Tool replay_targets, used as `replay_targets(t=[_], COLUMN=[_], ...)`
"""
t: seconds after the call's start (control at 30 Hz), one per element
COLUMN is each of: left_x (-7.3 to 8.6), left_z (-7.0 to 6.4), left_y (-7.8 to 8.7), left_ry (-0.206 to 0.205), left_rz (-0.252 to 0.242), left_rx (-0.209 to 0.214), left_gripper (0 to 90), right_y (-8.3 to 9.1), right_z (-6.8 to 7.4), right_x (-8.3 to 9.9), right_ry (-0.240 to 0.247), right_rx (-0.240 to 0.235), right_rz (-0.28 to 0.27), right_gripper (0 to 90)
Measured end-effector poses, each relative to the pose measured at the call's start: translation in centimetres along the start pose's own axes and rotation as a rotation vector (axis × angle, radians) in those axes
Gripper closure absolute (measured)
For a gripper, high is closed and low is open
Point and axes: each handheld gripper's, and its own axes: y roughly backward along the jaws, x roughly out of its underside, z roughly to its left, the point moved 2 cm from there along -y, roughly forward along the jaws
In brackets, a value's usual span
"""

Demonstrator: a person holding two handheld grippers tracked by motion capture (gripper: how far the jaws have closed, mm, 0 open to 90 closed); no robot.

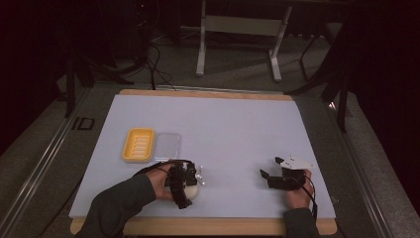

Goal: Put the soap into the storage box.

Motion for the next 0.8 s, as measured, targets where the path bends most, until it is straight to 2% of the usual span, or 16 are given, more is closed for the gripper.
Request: replay_targets(t=[0.3, 0.53, 0.8], left_x=[-0.35, -0.70, -0.82], left_z=[0.10, 0.18, 0.32], left_y=[-0.81, -1.06, -1.02], left_ry=[-0.016, -0.028, -0.029], left_rz=[0.041, 0.071, 0.080], left_rx=[0.008, -0.003, 0.005], left_gripper=[17.8, 22.3, 25.0], right_y=[-0.02, -0.03, -0.03], right_z=[0.01, 0.02, 0.03], right_x=[0.00, -0.01, 0.00], right_ry=[0.001, 0.004, 0.004], right_rx=[-0.001, -0.001, 0.000], right_rz=[0.001, 0.002, 0.002], right_gripper=[20.2, 20.3, 20.3])
